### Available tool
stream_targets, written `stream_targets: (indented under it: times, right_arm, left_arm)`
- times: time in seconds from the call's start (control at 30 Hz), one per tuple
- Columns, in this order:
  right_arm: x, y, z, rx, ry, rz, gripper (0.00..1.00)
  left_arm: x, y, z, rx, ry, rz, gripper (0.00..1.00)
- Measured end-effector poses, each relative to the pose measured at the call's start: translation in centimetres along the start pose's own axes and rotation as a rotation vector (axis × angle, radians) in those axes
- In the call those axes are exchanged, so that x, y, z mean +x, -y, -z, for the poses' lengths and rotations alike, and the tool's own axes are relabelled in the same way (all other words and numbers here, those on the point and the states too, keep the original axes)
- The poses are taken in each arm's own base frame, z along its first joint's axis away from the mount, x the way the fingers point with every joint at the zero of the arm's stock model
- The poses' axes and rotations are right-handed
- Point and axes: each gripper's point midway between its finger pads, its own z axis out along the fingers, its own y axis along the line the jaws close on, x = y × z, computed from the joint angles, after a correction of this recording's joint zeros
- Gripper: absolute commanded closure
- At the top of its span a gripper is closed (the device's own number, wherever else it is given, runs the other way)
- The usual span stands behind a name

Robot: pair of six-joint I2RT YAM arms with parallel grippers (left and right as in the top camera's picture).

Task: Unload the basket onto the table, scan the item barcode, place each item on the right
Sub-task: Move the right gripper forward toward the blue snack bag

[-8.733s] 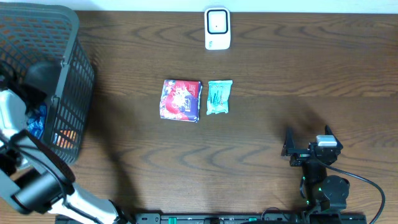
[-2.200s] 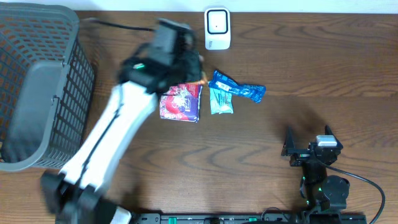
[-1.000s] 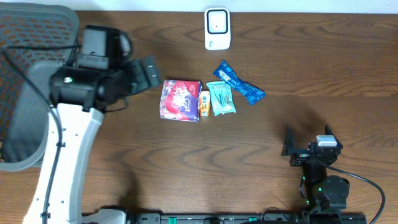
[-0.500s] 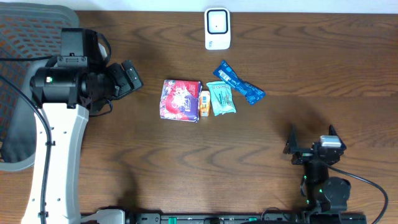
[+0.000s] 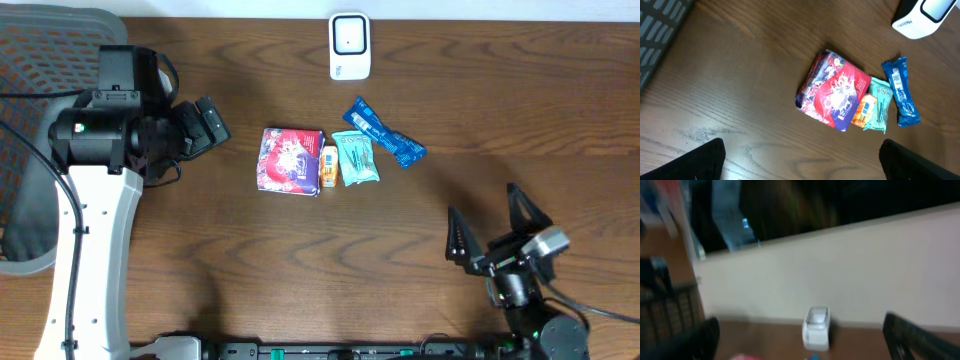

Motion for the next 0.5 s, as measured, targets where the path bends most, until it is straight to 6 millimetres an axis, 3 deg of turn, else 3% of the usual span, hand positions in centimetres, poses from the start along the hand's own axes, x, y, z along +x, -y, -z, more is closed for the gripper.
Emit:
stream_targets:
  times: [0.23,0.4,0.5]
  right_arm:
    - [-2.0,0.7,-4.1,0.080,-0.449,0.045,0.01]
    - [-0.3,2.5,-7.9,0.097,-0.879,-0.022,0.01]
    - [2.0,3.1,-9.8,0.066,-1.071,-0.118,0.01]
  left_arm:
    - [0.0,0.0,0.0,-0.001,0.000,0.000,0.02]
    - [0.0,0.0,0.0,0.000,-0.001,0.001,0.02]
    - [0.0,0.0,0.0,-0.001,0.000,0.000,0.02]
